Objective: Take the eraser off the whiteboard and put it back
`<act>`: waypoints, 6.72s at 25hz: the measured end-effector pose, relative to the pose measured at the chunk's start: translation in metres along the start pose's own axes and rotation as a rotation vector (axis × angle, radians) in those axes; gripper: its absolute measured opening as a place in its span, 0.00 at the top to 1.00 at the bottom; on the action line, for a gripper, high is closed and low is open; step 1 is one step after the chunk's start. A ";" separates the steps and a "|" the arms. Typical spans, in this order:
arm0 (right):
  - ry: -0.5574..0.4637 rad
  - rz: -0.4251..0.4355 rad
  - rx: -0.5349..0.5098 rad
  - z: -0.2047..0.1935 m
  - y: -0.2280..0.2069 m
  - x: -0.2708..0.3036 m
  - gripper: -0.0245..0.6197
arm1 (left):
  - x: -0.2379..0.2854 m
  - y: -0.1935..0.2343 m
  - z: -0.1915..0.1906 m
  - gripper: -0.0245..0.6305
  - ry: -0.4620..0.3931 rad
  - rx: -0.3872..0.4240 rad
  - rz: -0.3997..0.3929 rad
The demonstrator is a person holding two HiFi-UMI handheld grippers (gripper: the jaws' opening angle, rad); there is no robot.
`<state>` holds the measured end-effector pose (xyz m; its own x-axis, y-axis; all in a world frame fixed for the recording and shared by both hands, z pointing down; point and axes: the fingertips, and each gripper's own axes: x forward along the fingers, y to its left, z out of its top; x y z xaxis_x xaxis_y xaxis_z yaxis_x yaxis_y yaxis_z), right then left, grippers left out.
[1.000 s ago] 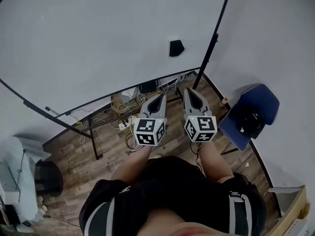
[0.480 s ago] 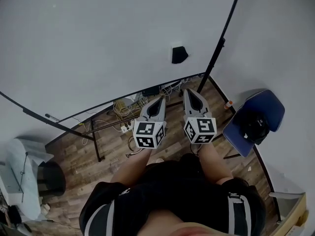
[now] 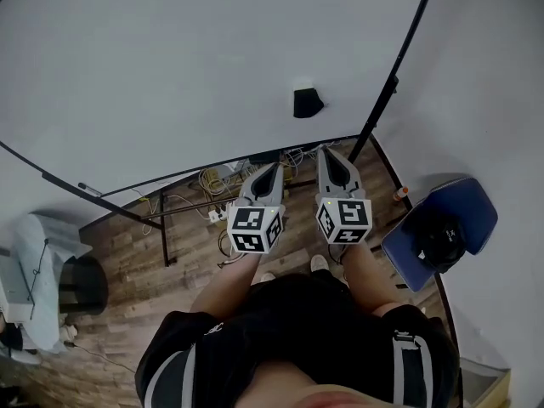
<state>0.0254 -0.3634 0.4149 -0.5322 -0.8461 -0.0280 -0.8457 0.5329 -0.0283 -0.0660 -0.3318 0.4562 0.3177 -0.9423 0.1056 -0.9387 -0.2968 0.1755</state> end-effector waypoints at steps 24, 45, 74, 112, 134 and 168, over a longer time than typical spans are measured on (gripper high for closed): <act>-0.009 0.112 0.006 -0.001 -0.014 0.060 0.95 | 0.028 0.025 0.029 0.95 -0.040 0.063 0.152; 0.067 0.018 -0.034 -0.015 -0.027 0.147 0.56 | -0.002 0.073 0.017 0.95 -0.037 0.013 0.317; 0.015 0.048 0.009 0.013 -0.005 0.125 0.60 | -0.036 0.082 0.018 0.95 -0.066 -0.031 0.357; -0.008 0.143 0.033 -0.004 0.019 0.027 0.60 | -0.028 0.040 0.023 0.95 -0.071 -0.008 0.226; 0.097 0.097 0.042 -0.017 0.044 0.147 0.60 | -0.069 0.091 0.025 0.95 -0.106 -0.024 0.358; -0.100 0.078 0.066 0.021 0.035 0.111 0.59 | -0.063 0.095 0.029 0.95 -0.102 -0.021 0.327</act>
<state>-0.0625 -0.4386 0.3902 -0.5871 -0.7988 -0.1317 -0.7957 0.5993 -0.0878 -0.1796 -0.3049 0.4375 -0.0151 -0.9980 0.0615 -0.9853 0.0253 0.1689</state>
